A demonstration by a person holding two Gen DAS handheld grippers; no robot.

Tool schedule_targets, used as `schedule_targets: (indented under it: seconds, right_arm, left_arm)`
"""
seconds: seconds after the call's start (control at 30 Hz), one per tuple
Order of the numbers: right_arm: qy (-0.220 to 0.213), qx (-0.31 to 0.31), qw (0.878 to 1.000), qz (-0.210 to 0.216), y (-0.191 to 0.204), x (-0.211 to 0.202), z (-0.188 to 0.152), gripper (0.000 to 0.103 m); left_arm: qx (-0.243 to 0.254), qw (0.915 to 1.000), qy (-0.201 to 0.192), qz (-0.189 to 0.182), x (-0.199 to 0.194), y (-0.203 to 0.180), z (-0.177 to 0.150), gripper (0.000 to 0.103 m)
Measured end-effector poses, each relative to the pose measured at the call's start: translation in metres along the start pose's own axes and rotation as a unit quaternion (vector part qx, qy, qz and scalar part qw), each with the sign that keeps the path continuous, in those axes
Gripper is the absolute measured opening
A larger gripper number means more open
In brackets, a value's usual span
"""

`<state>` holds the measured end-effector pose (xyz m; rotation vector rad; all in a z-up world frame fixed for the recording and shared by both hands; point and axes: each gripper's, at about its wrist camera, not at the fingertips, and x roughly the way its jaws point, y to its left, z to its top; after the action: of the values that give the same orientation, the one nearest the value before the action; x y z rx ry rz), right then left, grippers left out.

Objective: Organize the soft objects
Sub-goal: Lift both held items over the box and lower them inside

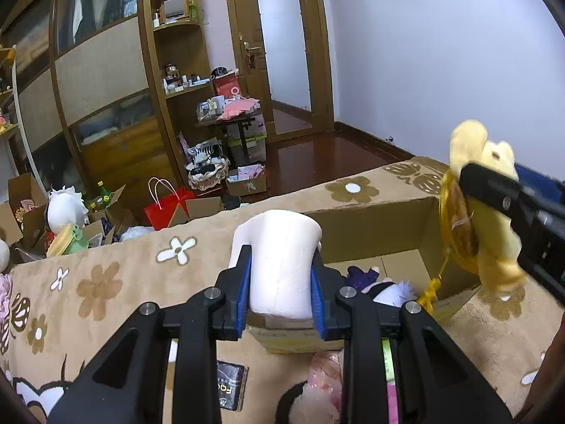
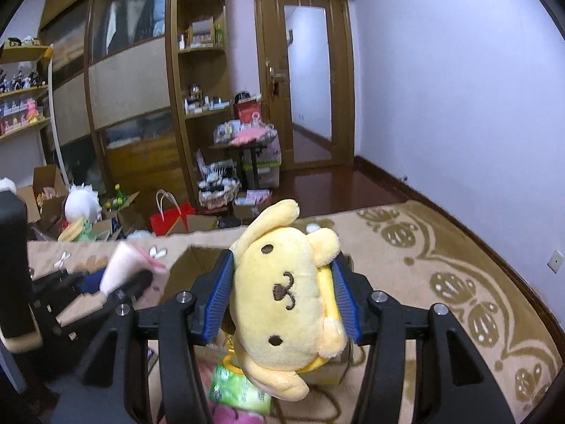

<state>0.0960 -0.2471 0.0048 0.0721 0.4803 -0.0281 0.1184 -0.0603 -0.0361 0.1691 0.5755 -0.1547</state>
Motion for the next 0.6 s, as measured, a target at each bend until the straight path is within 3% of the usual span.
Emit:
schedule_targets:
  seconds: [0.17, 0.6]
  right_arm:
    - [-0.023, -0.005, 1.0, -0.011, 0.005, 0.0, 0.003, 0.057]
    - [0.054, 0.019, 0.998, 0.01, -0.004, 0.046, -0.021, 0.058]
  left_arm:
    - [-0.01, 0.9999, -0.008, 0.004, 0.009, 0.003, 0.008, 0.028]
    - [-0.022, 0.999, 0.037, -0.014, 0.049, 0.0, -0.006, 0.029]
